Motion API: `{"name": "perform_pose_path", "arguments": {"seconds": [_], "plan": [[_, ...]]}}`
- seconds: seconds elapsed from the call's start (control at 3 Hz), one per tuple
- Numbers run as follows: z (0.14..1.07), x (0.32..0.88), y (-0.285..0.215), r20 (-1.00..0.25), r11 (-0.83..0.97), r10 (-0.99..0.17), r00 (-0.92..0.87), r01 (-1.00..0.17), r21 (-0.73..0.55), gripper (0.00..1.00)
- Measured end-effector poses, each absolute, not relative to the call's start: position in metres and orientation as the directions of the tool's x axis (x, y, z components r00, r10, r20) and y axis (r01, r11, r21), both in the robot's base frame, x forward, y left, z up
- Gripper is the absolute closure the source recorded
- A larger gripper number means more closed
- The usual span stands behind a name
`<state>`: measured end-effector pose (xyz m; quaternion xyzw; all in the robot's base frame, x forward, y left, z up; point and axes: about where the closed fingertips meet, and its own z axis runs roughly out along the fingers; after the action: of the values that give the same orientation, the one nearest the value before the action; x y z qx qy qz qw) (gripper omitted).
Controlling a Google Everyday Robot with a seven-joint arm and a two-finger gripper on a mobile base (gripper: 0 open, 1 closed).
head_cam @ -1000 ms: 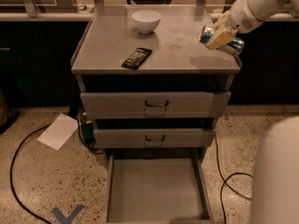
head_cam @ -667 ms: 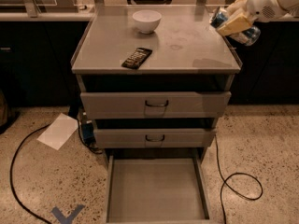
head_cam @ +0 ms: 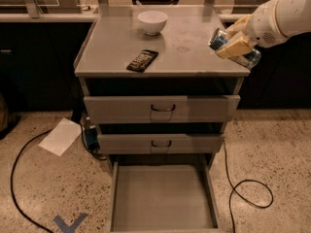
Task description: Place redbull can into bottom drawer
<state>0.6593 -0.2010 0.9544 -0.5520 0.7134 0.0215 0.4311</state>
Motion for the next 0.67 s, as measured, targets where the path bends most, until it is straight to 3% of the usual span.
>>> {"name": "perform_pose_path", "arguments": {"seconds": [0.67], "plan": [[0.944, 0.638, -0.197, -0.659, 0.407, -0.751, -0.029, -0.807, -0.428, 1.00]]}}
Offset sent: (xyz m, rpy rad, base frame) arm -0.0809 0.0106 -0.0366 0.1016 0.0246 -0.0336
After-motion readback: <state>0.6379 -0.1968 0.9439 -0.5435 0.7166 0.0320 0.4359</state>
